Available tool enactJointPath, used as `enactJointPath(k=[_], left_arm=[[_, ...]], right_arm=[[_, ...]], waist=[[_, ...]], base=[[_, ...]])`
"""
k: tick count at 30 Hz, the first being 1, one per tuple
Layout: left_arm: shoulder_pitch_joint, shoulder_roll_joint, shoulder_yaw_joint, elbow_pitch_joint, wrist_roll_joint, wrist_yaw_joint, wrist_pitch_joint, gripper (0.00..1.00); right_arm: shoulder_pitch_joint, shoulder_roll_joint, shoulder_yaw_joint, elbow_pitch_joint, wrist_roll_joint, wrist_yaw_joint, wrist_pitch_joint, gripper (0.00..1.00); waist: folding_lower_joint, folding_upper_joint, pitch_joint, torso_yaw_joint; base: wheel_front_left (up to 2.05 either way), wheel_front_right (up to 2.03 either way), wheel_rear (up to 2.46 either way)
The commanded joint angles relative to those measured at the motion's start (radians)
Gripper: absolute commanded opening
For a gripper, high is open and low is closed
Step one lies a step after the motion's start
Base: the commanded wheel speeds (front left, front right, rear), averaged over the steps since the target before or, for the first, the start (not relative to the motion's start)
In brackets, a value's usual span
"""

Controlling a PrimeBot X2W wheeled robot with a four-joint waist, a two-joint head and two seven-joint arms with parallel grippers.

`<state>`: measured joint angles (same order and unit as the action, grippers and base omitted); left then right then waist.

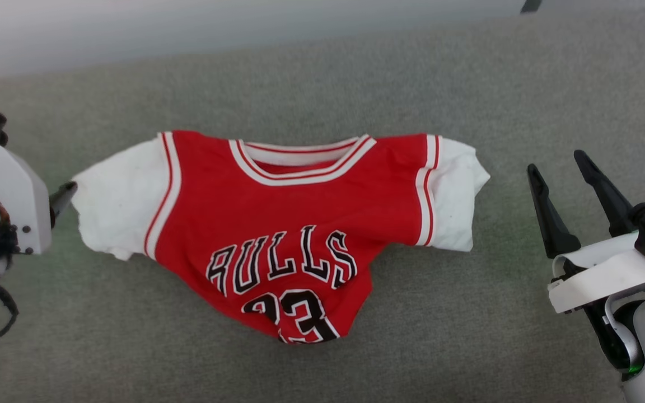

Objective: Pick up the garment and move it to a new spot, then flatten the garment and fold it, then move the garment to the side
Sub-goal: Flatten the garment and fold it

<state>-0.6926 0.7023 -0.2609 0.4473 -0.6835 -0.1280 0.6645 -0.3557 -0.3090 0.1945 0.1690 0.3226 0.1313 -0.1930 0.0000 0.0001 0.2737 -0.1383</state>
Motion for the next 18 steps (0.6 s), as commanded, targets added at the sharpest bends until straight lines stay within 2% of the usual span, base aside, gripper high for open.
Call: enactJointPath(k=[1, 10, 14, 15, 16, 17, 18], left_arm=[[-0.025, 0.009, -0.020, 0.021, -0.010, -0.003, 0.016, 1.00], [-0.108, 0.005, -0.110, 0.138, -0.049, -0.003, 0.048, 1.00], [-0.128, -0.015, -0.134, 0.199, -0.069, -0.002, 0.049, 1.00], [-0.133, -0.020, -0.142, 0.213, -0.075, -0.001, 0.054, 0.92], [-0.137, -0.029, -0.146, 0.228, -0.092, 0.000, 0.059, 0.48], [-0.142, -0.038, -0.152, 0.235, -0.103, -0.001, 0.068, 0.00], [-0.146, -0.043, -0.162, 0.239, -0.111, -0.001, 0.073, 0.00]], right_arm=[[-0.015, 0.002, -0.005, -0.007, -0.011, -0.001, -0.002, 1.00], [-0.028, 0.003, -0.027, -0.026, -0.031, -0.001, 0.007, 1.00], [-0.035, 0.002, -0.029, -0.032, -0.031, -0.001, 0.020, 1.00], [-0.037, 0.003, -0.028, -0.034, -0.029, -0.001, 0.027, 1.00], [-0.038, 0.005, -0.023, -0.037, -0.020, -0.001, 0.035, 1.00], [-0.040, 0.007, -0.023, -0.040, -0.009, -0.001, 0.045, 1.00], [-0.044, 0.005, -0.020, -0.043, 0.002, -0.001, 0.062, 1.00]], waist=[[0.0000, -0.0001, 0.078, -0.020], [0.0000, -0.0001, 0.128, -0.014], [0.0000, -0.0001, 0.137, -0.008], [0.0000, -0.0001, 0.139, -0.006], [0.0000, -0.0001, 0.140, -0.004], [0.0000, -0.0001, 0.142, -0.003], [0.0000, -0.0001, 0.144, 0.000]], base=[[0.00, 0.00, 0.00], [0.00, 0.00, 0.00], [0.00, 0.00, 0.00], [0.00, 0.00, 0.00], [0.00, 0.00, 0.00], [0.00, 0.00, 0.00], [0.00, 0.00, 0.00]])
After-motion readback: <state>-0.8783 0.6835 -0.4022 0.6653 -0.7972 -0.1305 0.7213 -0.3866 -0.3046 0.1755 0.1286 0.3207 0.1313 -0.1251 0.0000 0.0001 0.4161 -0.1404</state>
